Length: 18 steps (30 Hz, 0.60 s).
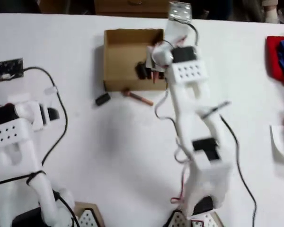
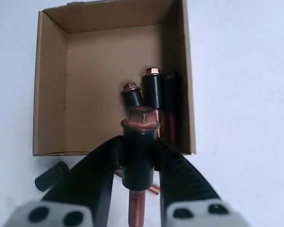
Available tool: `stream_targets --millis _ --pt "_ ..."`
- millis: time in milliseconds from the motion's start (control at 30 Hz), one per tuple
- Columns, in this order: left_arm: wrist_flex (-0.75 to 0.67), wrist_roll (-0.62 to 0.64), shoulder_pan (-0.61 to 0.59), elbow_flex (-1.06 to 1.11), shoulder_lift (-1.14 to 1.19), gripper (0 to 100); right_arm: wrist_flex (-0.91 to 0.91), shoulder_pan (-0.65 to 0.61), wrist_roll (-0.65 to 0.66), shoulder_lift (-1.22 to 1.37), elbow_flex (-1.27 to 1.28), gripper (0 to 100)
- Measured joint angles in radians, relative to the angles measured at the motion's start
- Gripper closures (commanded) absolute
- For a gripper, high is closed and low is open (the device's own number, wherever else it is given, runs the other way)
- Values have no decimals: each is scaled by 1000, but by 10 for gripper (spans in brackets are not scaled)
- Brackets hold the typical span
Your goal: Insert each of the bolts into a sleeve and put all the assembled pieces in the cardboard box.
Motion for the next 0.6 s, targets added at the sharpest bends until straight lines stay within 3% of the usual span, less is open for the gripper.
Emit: stream_targets --millis 267,600 --pt "-35 0 -60 29 0 721 127 -29 -2 466 -721 975" --pt "-35 -2 -68 31 0 721 -11 -38 -2 600 -802 975"
